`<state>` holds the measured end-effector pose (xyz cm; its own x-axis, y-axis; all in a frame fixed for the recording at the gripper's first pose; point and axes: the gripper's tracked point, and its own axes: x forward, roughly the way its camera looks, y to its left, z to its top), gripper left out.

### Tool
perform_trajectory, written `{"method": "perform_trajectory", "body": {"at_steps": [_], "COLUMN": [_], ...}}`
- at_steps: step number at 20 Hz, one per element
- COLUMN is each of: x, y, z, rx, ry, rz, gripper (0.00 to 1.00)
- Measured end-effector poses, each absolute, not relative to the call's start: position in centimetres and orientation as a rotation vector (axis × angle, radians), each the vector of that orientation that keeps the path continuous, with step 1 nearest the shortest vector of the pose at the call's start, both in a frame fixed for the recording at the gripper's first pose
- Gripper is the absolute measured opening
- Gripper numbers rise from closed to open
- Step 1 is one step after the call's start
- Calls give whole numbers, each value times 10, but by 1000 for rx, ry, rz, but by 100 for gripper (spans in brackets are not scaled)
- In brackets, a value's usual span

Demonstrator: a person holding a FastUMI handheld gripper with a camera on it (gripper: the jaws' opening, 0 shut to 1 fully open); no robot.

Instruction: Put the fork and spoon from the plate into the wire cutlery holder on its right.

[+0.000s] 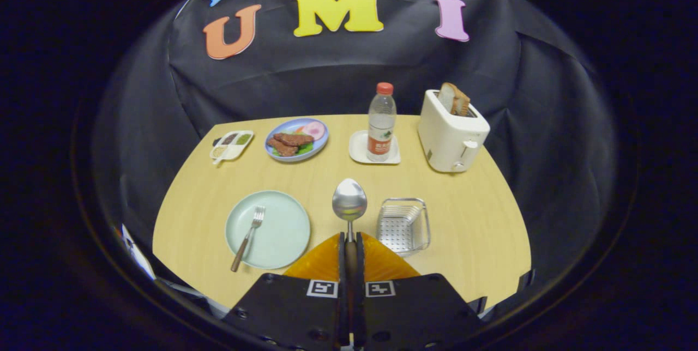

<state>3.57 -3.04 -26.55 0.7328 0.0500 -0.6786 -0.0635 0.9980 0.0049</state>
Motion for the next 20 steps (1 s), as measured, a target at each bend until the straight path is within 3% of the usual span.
{"method": "perform_trajectory", "body": {"at_steps": [7,15,20], "x": [47,60,78], "y": [-84,-89,-91], "z": [-288,-315,-317], "rx": [-49,4,5], "ry": [849,1035,1036], "rz": [30,53,27], "gripper": [4,5,4]}}
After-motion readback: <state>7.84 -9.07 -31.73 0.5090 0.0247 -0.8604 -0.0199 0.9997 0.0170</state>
